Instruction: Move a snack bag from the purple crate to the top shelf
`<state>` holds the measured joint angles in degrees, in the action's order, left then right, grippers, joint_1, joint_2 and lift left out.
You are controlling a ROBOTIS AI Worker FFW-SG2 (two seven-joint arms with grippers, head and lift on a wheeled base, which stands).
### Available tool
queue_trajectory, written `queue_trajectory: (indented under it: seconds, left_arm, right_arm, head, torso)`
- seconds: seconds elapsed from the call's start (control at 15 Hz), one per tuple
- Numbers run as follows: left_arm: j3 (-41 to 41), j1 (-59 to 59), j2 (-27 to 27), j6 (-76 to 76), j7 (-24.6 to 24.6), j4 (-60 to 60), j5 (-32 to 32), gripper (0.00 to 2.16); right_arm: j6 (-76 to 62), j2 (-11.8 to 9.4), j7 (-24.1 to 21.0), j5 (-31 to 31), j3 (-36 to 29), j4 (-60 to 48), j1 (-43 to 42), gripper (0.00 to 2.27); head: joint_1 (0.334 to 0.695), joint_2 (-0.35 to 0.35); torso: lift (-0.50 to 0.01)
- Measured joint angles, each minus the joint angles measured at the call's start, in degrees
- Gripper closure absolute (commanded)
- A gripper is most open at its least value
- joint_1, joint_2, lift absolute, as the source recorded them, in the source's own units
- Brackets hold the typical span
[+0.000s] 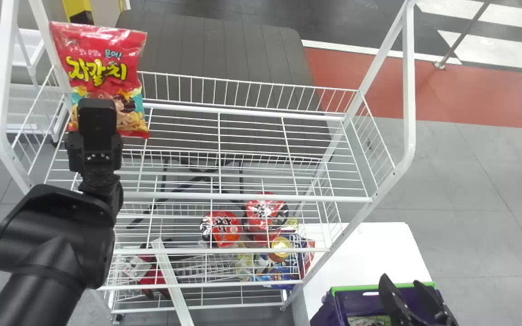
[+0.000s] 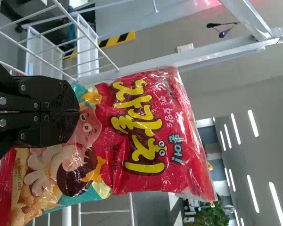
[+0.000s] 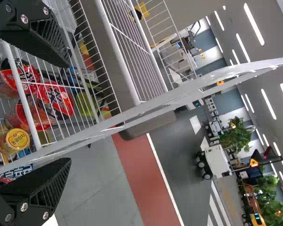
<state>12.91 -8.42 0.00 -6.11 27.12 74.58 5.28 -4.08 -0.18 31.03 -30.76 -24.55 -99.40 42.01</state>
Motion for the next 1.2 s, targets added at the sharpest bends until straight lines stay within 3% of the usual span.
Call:
queue_trajectory:
  seconds: [0.13,0.6,1.07,1.13,1.2]
  left_arm:
    - [0.53,-0.01,0.00,0.00,0.54,-0.02,0.39,2.10]
    - [3.71,-0.01,0.00,-0.08,6.40,0.01,3.53,1.58]
    - [5.15,-0.25,0.00,-4.84,9.45,0.05,5.87,1.51]
    - [5.25,-0.26,0.00,-4.90,9.76,0.04,5.90,1.44]
    - [5.30,-0.26,0.00,-4.91,9.92,0.04,5.92,1.18]
  right_arm:
    - [0.00,0.00,0.20,-0.17,-0.11,0.11,0.00,0.11]
    - [0.00,0.00,0.52,-0.53,-0.24,0.56,-0.12,0.11]
    - [0.18,0.00,0.69,-0.86,-0.45,0.77,-0.26,0.11]
    - [0.19,0.00,0.88,-0.87,-0.45,0.78,-0.26,0.11]
    - [0.27,0.00,1.01,-0.88,-0.44,0.78,-0.26,0.11]
  head:
    - [0.695,-0.220]
    - [0.695,-0.236]
    - [0.695,-0.236]
    - [0.695,-0.235]
    - [0.695,-0.234]
  torso:
    - [0.010]
    - [0.010]
    - [0.010]
    - [0.010]
    - [0.010]
